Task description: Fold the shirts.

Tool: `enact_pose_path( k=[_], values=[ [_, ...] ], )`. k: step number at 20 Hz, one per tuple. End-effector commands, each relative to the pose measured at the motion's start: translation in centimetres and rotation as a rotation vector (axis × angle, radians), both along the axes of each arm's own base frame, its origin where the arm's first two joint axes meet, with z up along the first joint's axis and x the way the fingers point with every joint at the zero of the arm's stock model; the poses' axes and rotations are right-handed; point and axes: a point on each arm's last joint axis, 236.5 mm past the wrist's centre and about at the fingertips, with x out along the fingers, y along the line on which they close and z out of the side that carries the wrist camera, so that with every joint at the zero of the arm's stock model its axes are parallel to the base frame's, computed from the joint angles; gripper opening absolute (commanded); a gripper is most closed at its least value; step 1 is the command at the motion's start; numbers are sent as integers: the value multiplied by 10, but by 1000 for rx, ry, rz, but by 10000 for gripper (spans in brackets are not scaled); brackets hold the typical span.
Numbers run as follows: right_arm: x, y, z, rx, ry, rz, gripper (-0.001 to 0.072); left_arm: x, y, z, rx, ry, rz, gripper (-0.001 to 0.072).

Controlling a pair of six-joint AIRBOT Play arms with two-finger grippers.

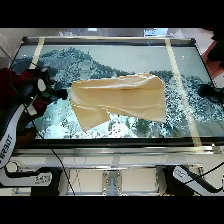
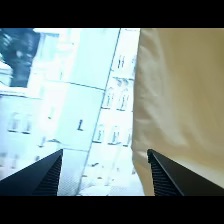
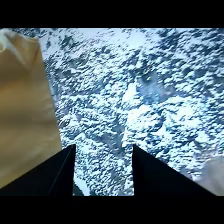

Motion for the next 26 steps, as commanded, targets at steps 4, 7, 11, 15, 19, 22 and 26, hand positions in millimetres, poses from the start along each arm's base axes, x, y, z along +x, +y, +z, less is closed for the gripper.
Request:
enact_pose_path(
  k=[4,7,11,15,19,22,26],
  values=[
    [1,47,-13,188,-66,85,404,9,-51,-48,-297,28,132,574],
    [1,50,-8,195,-79,87,404,12,-58,-58,-338,33,154,573],
    [-5,57,-2,199,-75,108,402,22,-73,-53,-430,12,174,196],
    [-54,90,-52,367,164,108,404,35,-78,-35,-449,-26,143,12],
    [-112,150,-122,645,357,52,513,36,-86,-21,-448,-23,65,12],
    [-108,172,-143,803,280,-69,513,37,-88,-17,-452,-23,55,12],
    [-93,166,-161,895,158,-272,513,37,-88,-17,-445,-27,39,12]
  ],
)
